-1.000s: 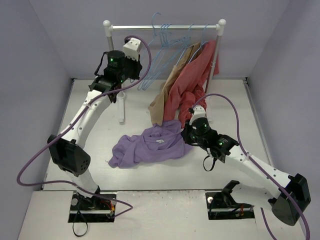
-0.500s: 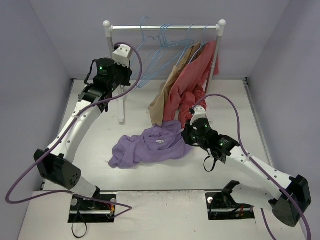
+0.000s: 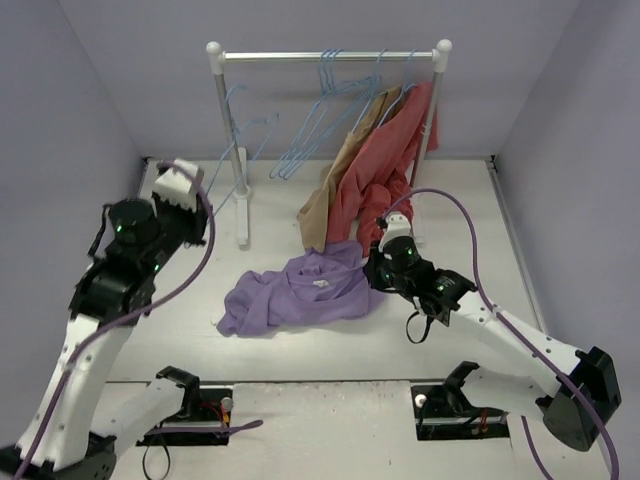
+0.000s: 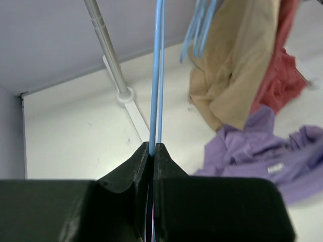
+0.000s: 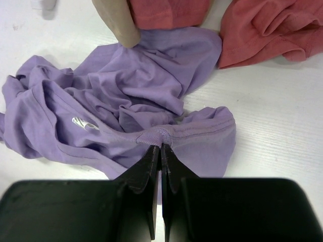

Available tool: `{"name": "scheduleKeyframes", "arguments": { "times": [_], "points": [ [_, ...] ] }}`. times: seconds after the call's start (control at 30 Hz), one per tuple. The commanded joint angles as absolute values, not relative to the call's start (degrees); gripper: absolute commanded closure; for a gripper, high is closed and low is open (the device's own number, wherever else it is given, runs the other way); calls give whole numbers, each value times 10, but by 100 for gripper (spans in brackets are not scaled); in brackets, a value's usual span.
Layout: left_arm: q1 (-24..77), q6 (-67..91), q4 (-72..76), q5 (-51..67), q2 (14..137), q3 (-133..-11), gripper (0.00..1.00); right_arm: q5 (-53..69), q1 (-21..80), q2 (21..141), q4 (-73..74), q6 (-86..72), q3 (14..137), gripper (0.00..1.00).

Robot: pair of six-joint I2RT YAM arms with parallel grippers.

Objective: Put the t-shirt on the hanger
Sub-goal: Pick up the hanger from the clothesline, then place the T-shirt on the hanger.

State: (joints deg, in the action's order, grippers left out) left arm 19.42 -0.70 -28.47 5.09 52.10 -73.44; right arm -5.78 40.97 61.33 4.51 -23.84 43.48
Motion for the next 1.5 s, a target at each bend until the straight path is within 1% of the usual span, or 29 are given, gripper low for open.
{"name": "scheduleKeyframes", "arguments": {
  "times": [0.0, 0.07, 0.13, 0.2, 0.27, 0.33, 0.47, 0.7, 0.9, 1.2, 1.47],
  "points": [
    [193, -11, -379, 105, 438, -707, 100, -77, 413, 629, 29, -219, 449, 100],
    [193, -17, -411, 131, 396, -690, 100, -76, 412, 638, 33, -212, 456, 100],
    [193, -33, -457, 192, 363, -669, 100, -79, 411, 648, 40, -202, 467, 100],
    [193, -42, -470, 234, 345, -655, 100, -82, 406, 654, 43, -194, 474, 100],
    [195, -55, -472, 310, 330, -638, 100, -83, 397, 661, 47, -182, 481, 100],
    [198, -71, -472, 357, 324, -634, 100, -76, 384, 667, 56, -172, 493, 100],
    [198, -88, -471, 414, 345, -633, 100, -60, 353, 669, 79, -151, 512, 100],
    [215, -119, -470, 451, 409, -643, 100, -26, 294, 655, 109, -115, 535, 100],
    [256, -133, -469, 409, 436, -641, 100, -20, 288, 657, 114, -111, 541, 100],
    [338, -69, -353, 277, 442, -593, 100, -7, 288, 650, 114, -117, 544, 100],
    [345, -83, -355, 240, 426, -590, 100, -5, 288, 648, 115, -118, 538, 100]
  ]
}}
